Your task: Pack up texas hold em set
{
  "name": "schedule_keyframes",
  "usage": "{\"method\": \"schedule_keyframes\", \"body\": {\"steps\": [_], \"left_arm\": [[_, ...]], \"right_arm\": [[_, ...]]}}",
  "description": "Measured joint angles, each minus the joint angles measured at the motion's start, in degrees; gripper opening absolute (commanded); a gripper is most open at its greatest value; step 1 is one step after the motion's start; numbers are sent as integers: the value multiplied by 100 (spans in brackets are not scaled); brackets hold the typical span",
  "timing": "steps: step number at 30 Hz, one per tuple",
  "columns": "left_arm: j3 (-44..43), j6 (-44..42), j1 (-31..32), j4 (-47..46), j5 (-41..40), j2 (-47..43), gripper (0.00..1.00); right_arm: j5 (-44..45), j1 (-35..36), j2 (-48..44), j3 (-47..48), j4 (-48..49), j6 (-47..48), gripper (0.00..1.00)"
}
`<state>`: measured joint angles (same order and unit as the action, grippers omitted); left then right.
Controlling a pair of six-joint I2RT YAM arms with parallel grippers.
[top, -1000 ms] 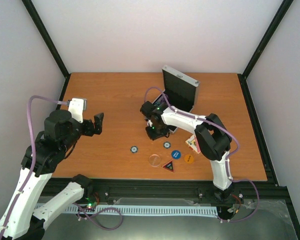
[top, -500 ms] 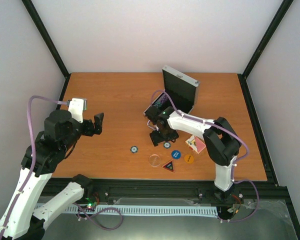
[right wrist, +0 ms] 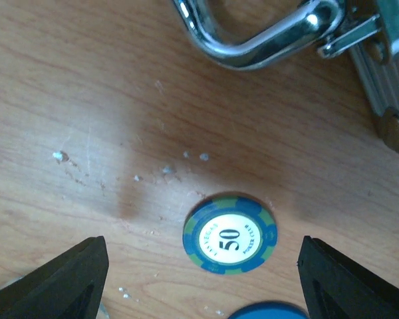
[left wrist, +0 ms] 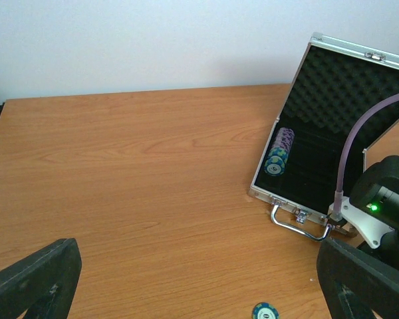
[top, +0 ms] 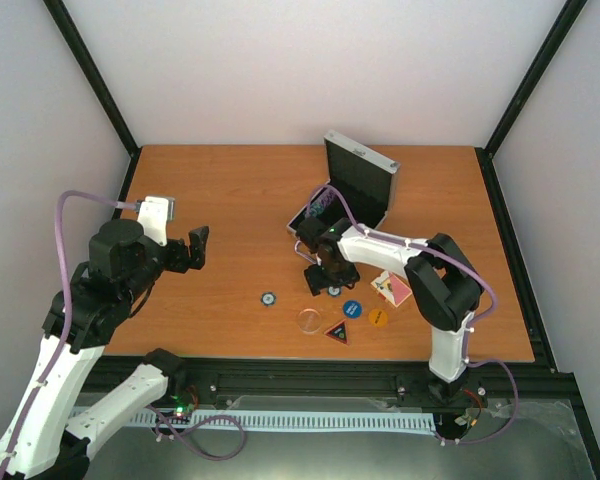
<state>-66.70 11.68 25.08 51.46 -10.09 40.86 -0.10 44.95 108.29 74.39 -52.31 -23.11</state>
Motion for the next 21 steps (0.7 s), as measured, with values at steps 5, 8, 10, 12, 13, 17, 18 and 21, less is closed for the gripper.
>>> {"method": "schedule_keyframes", "body": {"steps": [5,8,10,12,13,17,18,21], "left_arm": [[0,0,0,0,-2,0,100],[2,2,0,0,-2,0,100],[11,2,0,0,-2,2,100],[28,2,0,0,0,13,100],[33,2,0,0,-2,24,100],[46,2,0,0,-2,44,100],[46,2,0,0,0,44,100],[46,2,0,0,-2,44,100]], "right_arm": [[-39,-166,66,-120,160,61,79],[-39,-229,70,-249,199,94,79],[-39,-249,85,-319,225,105,77],[-37,-249,85,-326,256,107,75],[-37,-249,85,-337,267,105,73],[-31,-249,83,-358,313,109,61],[-26,-249,83,-363,321,103,57],[-17,-249,83,-367,337,109,48]]}}
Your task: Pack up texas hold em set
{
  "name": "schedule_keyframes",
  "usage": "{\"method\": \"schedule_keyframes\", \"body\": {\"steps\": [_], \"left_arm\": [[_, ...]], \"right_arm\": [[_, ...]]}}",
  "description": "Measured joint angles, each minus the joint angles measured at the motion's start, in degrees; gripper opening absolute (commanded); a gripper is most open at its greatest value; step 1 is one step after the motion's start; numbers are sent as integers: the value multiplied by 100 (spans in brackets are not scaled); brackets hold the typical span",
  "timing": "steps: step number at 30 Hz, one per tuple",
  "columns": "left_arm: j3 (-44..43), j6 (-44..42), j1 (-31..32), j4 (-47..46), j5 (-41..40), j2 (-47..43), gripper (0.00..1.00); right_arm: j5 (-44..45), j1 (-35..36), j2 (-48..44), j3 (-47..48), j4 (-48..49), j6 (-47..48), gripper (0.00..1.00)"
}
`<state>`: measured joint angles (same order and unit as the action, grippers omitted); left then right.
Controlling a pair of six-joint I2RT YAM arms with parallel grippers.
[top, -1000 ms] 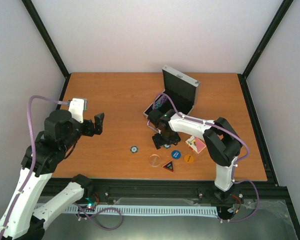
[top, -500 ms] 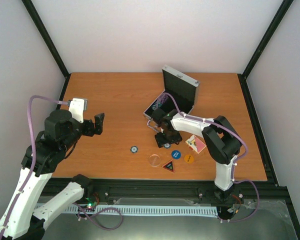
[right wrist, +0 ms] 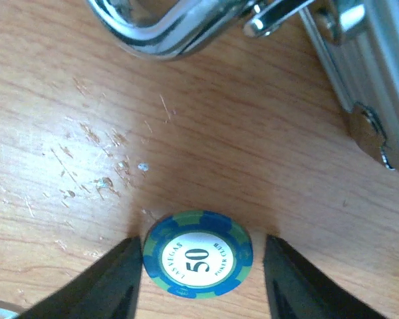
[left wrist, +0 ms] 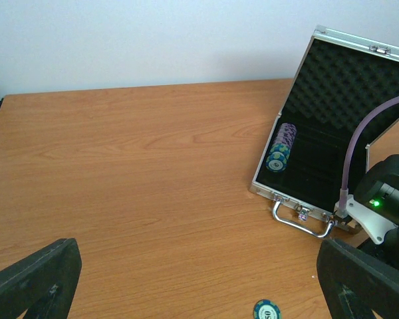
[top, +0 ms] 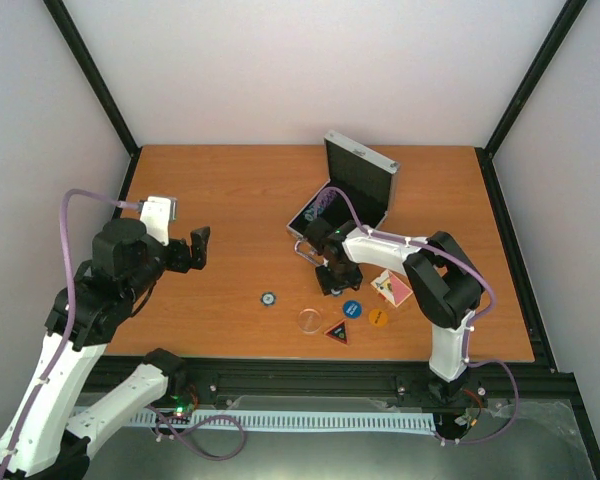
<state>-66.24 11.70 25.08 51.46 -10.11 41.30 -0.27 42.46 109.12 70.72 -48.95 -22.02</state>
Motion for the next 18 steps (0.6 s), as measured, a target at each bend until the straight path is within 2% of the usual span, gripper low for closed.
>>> {"method": "schedule_keyframes", "body": {"steps": [4,8,18], "left_arm": [[2,0,0,0,0,0,100],[2,0,0,0,0,-2,100],[4,0,0,0,0,-33,100]], "right_arm": [[9,-2,-2,-2,11,-17,35],[-2,-4,-33,-20,31,-42,28],[-46,2,-37,92,-105,-48,26]]}}
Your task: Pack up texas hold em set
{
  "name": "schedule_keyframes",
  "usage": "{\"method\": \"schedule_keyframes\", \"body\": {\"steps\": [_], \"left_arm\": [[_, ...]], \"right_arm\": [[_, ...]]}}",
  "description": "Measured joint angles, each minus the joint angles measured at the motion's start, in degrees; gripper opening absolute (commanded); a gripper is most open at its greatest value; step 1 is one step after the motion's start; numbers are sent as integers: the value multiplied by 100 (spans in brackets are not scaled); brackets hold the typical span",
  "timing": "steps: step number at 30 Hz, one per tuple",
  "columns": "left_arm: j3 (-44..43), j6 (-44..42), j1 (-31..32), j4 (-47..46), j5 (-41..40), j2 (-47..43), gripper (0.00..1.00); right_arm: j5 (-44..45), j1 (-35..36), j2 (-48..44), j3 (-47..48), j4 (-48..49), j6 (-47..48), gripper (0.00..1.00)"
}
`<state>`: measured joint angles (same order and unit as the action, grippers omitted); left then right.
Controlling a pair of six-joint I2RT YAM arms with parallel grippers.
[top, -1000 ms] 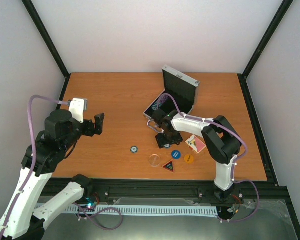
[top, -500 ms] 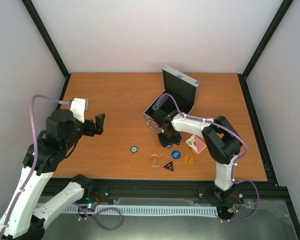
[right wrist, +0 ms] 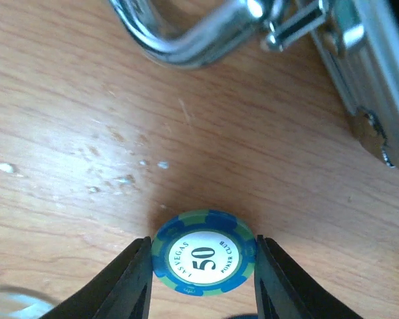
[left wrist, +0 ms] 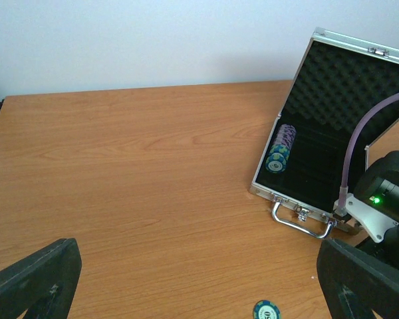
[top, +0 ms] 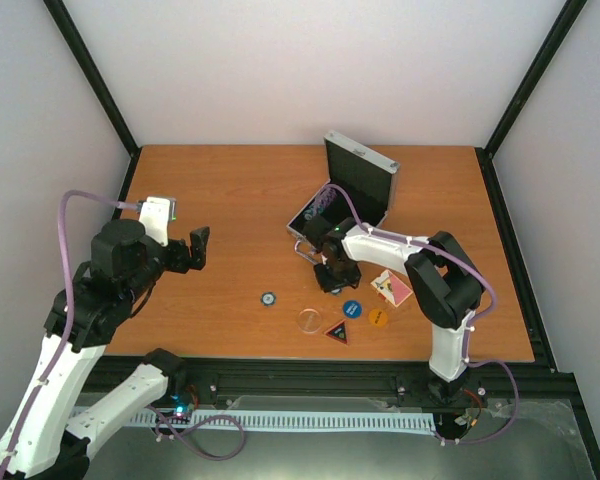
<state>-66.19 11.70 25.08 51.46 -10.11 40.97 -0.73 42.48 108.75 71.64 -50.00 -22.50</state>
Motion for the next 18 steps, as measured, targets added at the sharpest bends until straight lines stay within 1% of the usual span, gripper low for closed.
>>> {"method": "schedule_keyframes", "body": {"steps": [10,12,14,17,18], "left_arm": [[0,2,0,0,2,-7,100],[0,0,0,0,2,-7,100],[0,0,0,0,0,-7,100],[0,0,0,0,0,-11,100],[0,0,0,0,-2,-13,100]], "right_arm": [[-28,179,0,769,-221,-7,26],[-28,195,2,831,-260,-2,28],[-15,203,9,866,-286,2,35],[83,214,9,868,-330,-9,61],[175,219,9,868,-345,11,72]]}}
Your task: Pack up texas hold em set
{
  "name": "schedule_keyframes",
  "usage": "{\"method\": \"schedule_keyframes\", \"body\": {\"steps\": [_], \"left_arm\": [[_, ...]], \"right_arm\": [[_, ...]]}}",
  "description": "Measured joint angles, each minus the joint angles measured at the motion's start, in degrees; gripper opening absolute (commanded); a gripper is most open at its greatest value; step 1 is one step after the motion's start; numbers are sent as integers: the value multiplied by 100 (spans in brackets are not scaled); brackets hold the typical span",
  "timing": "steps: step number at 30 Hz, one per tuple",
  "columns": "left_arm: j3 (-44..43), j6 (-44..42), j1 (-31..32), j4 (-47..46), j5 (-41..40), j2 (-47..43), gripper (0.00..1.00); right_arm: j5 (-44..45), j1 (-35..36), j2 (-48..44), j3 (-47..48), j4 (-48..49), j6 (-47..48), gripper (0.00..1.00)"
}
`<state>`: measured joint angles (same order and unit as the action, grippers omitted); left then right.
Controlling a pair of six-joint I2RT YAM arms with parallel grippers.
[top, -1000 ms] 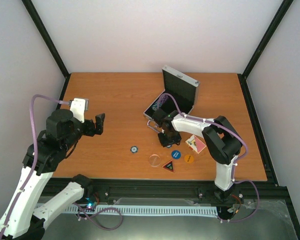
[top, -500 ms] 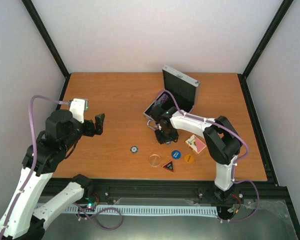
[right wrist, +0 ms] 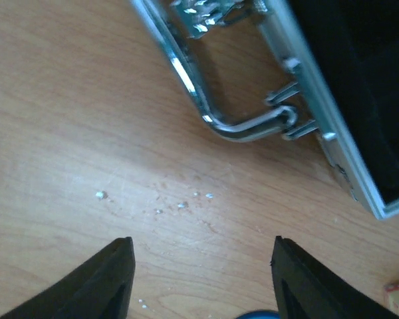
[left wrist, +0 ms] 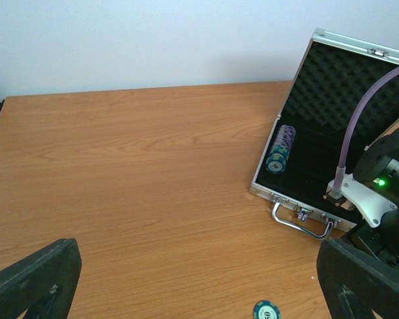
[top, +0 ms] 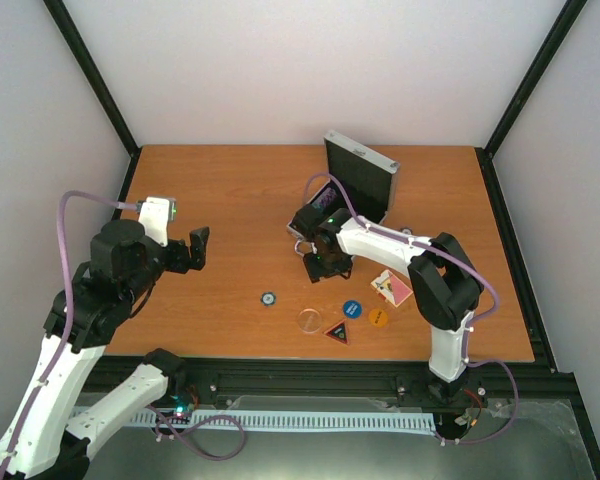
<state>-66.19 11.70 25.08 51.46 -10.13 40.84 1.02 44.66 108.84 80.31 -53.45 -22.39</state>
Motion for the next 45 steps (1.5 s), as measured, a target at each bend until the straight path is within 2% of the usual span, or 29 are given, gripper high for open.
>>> {"method": "schedule_keyframes", "body": {"steps": [2,3,4,8,14,21,29,37,45], "left_arm": [[0,0,0,0,-2,-4,100],[0,0,0,0,-4,-4,100],[0,-2,0,0,-4,-4,100],[0,-2,0,0,4,0,100],[0,-4,0,-2,31,39,100],[28,-4,0,-52,144,59,100],[92,-9,0,-109,295,94,100],[92,-79,0,-125,437,94,100],[90,-144,0,-122,494,92,100]], "right_arm": [[166,0,0,-2,-17,-50,93],[256,-2,-4,-7,-33,-55,99],[343,-24,-24,-17,-42,-68,100],[562,-208,-280,-166,-76,-103,100],[763,-866,-1019,-518,-127,-175,100],[1038,-988,-1864,-988,-295,-507,100],[1119,-1606,-2435,-1554,-420,-920,100],[933,-2702,-2330,-1589,-133,-1023,100],[717,-3641,-1377,-1285,306,-1099,100]]}}
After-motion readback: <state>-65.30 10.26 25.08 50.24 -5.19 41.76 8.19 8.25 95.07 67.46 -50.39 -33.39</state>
